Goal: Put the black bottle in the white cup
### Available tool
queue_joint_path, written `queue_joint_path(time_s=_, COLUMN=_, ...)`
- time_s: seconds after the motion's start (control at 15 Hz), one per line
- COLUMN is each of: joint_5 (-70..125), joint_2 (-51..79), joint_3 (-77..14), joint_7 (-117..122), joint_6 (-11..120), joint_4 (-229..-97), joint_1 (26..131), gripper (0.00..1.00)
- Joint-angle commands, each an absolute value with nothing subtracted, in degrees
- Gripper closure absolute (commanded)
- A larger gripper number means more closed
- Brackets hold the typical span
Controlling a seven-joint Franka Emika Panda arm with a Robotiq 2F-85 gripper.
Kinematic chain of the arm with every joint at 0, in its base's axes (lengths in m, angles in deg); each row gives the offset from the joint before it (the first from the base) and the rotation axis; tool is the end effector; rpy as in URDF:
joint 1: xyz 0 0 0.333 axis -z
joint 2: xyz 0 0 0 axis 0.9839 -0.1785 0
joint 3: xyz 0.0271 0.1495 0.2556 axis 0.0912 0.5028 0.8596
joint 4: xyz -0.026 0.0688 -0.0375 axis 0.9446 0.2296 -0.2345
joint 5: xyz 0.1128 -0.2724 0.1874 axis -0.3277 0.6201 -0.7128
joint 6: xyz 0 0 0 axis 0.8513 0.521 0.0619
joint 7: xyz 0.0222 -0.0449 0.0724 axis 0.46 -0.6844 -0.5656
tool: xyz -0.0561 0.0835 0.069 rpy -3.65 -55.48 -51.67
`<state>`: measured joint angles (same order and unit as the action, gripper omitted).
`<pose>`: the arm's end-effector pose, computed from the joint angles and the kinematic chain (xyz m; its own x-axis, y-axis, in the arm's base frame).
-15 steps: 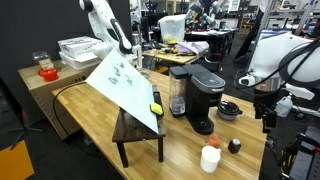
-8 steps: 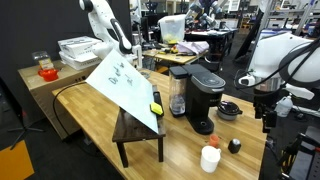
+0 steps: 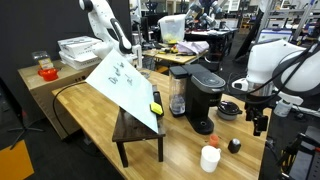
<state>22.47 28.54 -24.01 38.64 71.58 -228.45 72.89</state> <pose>0.3518 0.0624 0.2030 0.7574 0.6428 -0.1148 0.6367 -0.7660 -0.0887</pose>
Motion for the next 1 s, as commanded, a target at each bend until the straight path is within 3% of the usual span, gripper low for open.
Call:
queue_joint_path(time_s=0.0, joint_5=17.67, joint_2=22.31, joint_3=-20.99, joint_7=42.97, joint_6=76.17, joint_4=-226.26, joint_1=74.05, gripper=0.0)
queue_joint_path(time_s=0.47, joint_5=20.71, joint_2=10.99, joint_3=-15.74, joint_7=40.71, joint_6=82.51, joint_4=-222.21, joint_1=77.72, gripper=0.0)
queue_joint_path(time_s=0.93, joint_5=29.3, joint_2=5.15, joint_3=-17.75, joint_7=34.16, joint_6=84.06, joint_4=-216.63, joint_1=77.89, gripper=0.0)
